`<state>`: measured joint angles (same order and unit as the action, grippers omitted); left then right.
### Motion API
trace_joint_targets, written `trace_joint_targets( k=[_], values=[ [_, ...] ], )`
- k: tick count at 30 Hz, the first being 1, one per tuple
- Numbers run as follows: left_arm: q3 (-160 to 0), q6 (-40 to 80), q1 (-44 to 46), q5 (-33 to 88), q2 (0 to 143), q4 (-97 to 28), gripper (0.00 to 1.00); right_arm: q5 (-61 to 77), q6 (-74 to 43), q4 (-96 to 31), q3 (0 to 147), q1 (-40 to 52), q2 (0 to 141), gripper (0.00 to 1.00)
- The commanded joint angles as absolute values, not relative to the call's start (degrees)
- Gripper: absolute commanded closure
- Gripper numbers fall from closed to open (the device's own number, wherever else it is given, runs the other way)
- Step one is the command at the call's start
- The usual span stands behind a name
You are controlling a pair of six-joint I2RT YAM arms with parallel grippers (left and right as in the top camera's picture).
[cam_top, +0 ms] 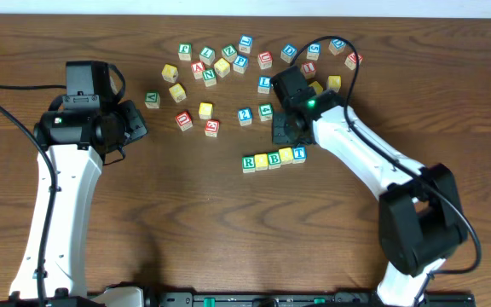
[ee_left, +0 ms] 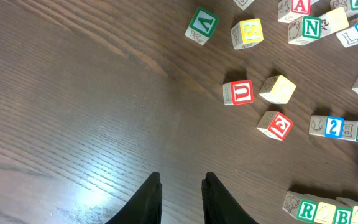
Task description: Spell out ROBOT
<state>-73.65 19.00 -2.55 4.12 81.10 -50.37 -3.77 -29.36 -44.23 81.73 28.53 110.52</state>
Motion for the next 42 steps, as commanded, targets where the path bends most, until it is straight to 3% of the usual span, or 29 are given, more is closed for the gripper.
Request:
trace_joint_targets(
  k=[1, 42],
  values=[
    [-73.8, 17.8, -2.7, 3.4, 81.3, -50.5, 0.78, -3.7, -30.4, -43.9, 82.3, 28.1, 112.7, 0.99],
    [-73.8, 17.8, -2.7, 3.4, 81.3, -50.5, 0.78, -2.4, -31.6, -42.0, 81.6, 28.1, 116.4, 0.99]
  ],
)
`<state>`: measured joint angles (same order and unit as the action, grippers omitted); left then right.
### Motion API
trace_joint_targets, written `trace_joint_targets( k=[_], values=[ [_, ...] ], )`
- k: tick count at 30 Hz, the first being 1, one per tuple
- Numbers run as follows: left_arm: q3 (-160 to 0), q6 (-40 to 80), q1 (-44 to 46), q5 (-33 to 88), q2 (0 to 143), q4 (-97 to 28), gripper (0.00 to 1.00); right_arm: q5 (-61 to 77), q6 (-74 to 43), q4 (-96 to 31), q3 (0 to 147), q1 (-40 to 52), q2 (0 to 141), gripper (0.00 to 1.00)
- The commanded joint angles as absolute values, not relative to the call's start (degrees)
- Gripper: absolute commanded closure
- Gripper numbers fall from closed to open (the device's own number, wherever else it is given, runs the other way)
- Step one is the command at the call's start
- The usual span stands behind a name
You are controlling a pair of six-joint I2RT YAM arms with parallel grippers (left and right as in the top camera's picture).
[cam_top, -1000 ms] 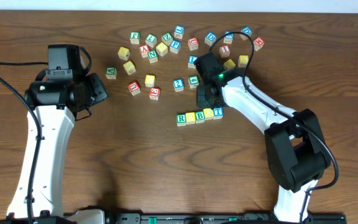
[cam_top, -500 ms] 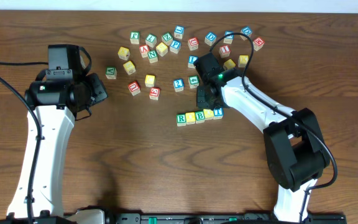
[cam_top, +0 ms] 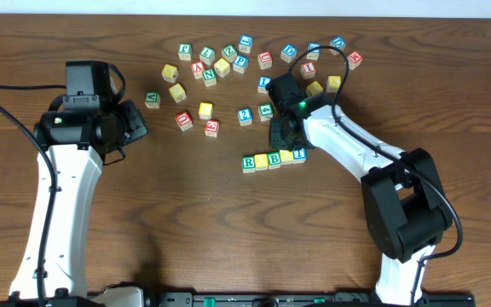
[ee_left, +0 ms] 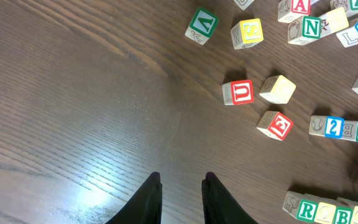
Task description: Spell out ROBOT
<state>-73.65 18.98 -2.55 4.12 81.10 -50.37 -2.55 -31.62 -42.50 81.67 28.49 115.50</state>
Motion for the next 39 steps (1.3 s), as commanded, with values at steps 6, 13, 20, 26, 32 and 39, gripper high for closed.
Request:
trace_joint_targets(
  k=[6, 13, 20, 26, 32, 39],
  values=[
    [-73.8, 17.8, -2.7, 3.4, 81.3, -50.5, 0.78, -1.7, -28.6, -41.5, 84.0, 28.1, 116.4, 0.99],
    [-73.8, 17.8, -2.7, 3.4, 81.3, -50.5, 0.78, 3.1, -25.6, -42.2, 86.3, 28.3, 116.4, 0.99],
    [-73.8, 17.8, -2.7, 3.4, 81.3, -50.4, 0.78, 6.8, -21.5, -45.3, 87.4, 28.7, 115.2, 0.99],
    [-73.8, 17.8, -2.7, 3.4, 81.3, -50.5, 0.77, 6.8, -20.5, -50.9, 88.3, 28.7, 112.3, 0.99],
    [-73.8, 17.8, -2.7, 3.4, 81.3, -50.5, 0.78, 6.8, -20.5, -59.2, 88.2, 29.9, 111.4, 0.99],
    [-73.8, 17.8, -2.7, 3.4, 81.3, -50.5, 0.78, 6.0, -21.5, -58.9, 84.4, 32.8, 111.4, 0.99]
  ],
)
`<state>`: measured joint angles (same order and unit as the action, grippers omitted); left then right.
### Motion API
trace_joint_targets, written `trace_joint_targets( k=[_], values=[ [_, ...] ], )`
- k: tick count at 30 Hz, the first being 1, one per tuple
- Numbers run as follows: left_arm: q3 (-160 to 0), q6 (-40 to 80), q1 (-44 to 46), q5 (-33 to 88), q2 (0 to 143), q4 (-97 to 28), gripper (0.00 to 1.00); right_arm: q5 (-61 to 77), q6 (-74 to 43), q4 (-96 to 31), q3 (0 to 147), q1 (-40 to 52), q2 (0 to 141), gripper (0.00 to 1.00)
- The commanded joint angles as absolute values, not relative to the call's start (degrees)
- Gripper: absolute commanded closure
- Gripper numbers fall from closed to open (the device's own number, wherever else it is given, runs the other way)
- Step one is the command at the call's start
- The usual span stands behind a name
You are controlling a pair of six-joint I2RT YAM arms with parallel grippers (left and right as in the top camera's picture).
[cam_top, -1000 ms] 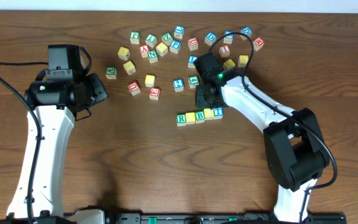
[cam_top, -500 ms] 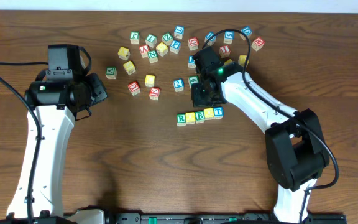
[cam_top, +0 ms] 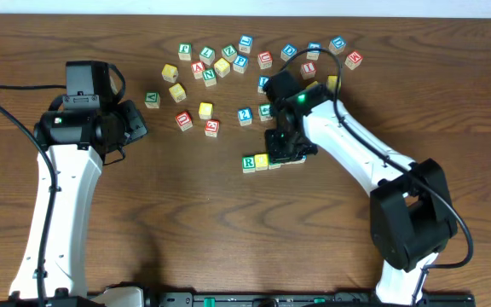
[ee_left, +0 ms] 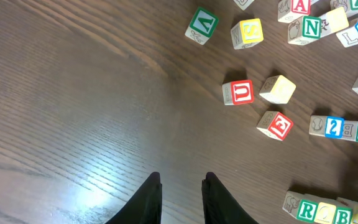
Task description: Spell out ROBOT
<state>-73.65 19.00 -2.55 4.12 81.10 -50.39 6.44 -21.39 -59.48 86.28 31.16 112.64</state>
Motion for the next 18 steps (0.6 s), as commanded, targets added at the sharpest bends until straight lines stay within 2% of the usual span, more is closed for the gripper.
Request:
trace_joint_targets(
  k=[1, 18],
  values=[
    [-73.8, 17.8, -2.7, 3.4, 81.3, -50.5, 0.78, 5.5, -21.9, -58.2, 83.6, 33.4, 111.5, 0.99],
    [-73.8, 17.8, -2.7, 3.4, 81.3, -50.5, 0.78, 0.3, -24.2, -47.0, 75.5, 35.3, 111.7, 0.99]
  ],
)
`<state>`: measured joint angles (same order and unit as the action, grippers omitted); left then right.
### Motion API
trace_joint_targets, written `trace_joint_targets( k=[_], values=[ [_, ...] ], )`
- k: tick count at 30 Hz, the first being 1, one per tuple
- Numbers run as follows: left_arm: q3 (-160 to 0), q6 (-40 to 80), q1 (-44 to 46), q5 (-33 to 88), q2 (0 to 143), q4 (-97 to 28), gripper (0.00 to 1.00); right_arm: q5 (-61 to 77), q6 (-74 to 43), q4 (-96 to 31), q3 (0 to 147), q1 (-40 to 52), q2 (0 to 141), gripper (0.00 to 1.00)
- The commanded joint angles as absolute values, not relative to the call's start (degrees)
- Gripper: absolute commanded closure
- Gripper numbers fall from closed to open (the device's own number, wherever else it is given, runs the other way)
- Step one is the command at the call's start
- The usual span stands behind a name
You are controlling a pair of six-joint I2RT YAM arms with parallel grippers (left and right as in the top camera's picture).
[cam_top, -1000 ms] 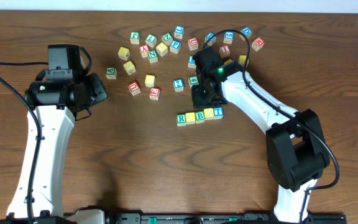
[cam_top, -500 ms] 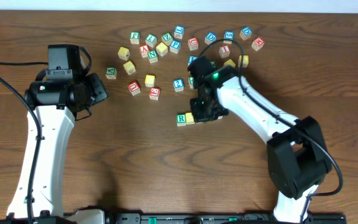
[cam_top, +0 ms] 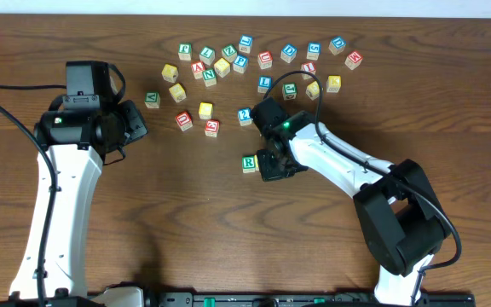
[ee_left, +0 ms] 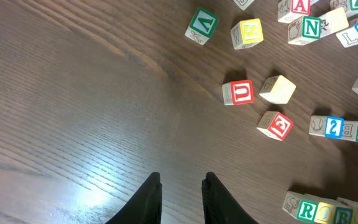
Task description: Spell out ROBOT
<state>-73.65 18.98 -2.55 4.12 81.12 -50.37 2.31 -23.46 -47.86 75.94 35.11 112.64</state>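
A green R block (cam_top: pixel 249 163) lies at mid-table and is the only block of the row showing from overhead. My right gripper (cam_top: pixel 272 164) sits right beside it, low over the spot where the row continues, and hides whatever lies there. Its jaws cannot be made out. In the left wrist view the R block (ee_left: pixel 307 210) shows at the bottom right with a yellow block (ee_left: pixel 325 213) touching it. My left gripper (ee_left: pixel 181 180) is open over bare wood, far left of the row, with nothing between its fingers.
Many loose letter blocks lie scattered across the back of the table (cam_top: pixel 228 239). Among them are a red U (ee_left: pixel 238 92), a red block (ee_left: pixel 275 124), a blue 2 (ee_left: pixel 334 126), a green V (ee_left: pixel 202 25) and a yellow S (ee_left: pixel 247 32). The left arm (cam_top: pixel 66 170) stands at the left.
My right gripper has moved forward and to the left, from over the row's middle and right end to right beside the R. The yellow block next to R is now covered from overhead. The left arm is unchanged.
First a row of five blocks lay at mid-table, with R, B and T legible, and my right gripper stood just behind its right end. It stayed there, then covered the row's right part. Now it hides everything but R. The left gripper stayed open and still.
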Motion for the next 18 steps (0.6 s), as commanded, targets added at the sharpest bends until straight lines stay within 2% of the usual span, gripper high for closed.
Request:
trace_joint_targets(
  k=[1, 18],
  values=[
    [-73.8, 17.8, -2.7, 3.4, 81.3, -50.5, 0.78, 0.3, -24.2, -46.7, 75.5, 35.3, 111.7, 0.99],
    [-73.8, 17.8, -2.7, 3.4, 81.3, -50.5, 0.78, -0.1, -24.2, -45.6, 75.5, 35.3, 111.7, 0.99]
  ],
)
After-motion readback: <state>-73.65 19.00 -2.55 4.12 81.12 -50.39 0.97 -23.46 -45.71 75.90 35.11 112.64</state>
